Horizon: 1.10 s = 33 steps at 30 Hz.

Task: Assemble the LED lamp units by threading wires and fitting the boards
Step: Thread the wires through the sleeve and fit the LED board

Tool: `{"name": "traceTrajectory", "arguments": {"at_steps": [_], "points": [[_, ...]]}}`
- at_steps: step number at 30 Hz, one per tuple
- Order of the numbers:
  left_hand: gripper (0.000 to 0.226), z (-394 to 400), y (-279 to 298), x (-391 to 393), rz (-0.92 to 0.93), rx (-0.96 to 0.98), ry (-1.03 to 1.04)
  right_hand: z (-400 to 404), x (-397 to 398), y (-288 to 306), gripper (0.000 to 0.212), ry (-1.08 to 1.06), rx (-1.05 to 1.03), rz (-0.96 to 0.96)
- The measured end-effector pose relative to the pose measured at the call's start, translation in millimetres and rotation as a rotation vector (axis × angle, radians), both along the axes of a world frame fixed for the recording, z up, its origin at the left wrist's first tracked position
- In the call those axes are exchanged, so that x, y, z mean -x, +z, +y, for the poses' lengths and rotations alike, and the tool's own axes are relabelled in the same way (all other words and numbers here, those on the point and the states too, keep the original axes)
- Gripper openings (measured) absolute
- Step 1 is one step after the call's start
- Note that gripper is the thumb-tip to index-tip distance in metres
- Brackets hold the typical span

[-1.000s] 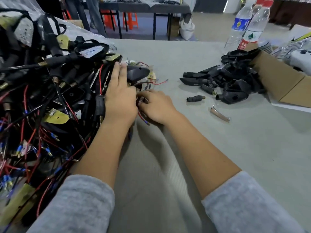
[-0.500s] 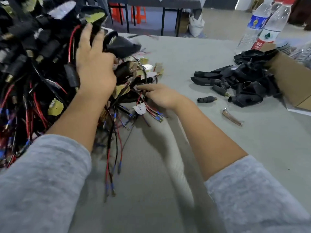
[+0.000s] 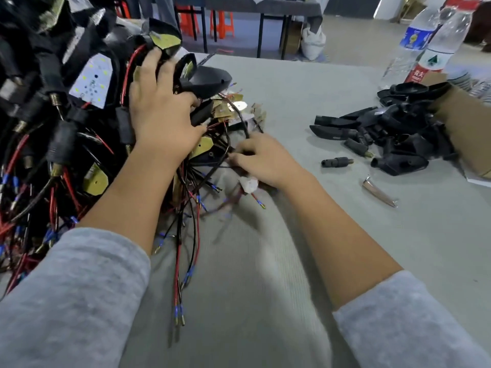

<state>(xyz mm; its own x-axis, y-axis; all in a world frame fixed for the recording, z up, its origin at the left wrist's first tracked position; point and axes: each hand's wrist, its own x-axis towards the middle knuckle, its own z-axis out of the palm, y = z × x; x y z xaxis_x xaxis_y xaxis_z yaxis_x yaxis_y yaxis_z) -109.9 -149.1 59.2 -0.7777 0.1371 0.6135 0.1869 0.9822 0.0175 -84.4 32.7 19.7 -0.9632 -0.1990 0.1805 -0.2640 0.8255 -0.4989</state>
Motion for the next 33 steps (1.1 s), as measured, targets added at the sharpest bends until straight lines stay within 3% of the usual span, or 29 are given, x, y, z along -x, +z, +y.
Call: {"name": "traceTrajectory", "arguments": {"at_steps": [6, 12, 17, 20, 25, 30, 33], "points": [[0.033, 1.4, -4.3, 0.6, 0.025, 0.006, -0.011, 65.6, -40.7, -1.4, 0.02, -0.174, 0.078, -0.026], [0.022, 12.9, -6.8, -6.3, -0.029, -0.004, -0.028, 72.1, -70.2, -4.0, 0.016, -0.125, 0.074, 0.027], [0.02, 37.7, 0.0, -19.4, -0.238, -0.037, -0.015, 84.4, -93.2, -1.8, 0.023, -0.182, 0.33, 0.043], [0.03, 62.0, -2.1, -32.3, -0.237, -0.03, -0.033, 86.1, -102.1, 0.0, 0.032, -0.296, 0.403, 0.152], [0.032, 113.2, -13.5, -67.1, -0.111, -0.036, -0.16, 99.2, -106.3, 9.3, 0.035, -0.456, 1.206, 0.218], [0.026, 162.8, -29.1, -95.5, -0.45, -0.473, -0.319, 116.8, -110.5, 8.2, 0.017, -0.312, 2.072, 0.078], [0.028, 174.3, -43.5, -103.8, -0.522, -0.65, -0.366, 125.5, -111.0, 7.7, 0.016, -0.205, 2.164, 0.042]]}}
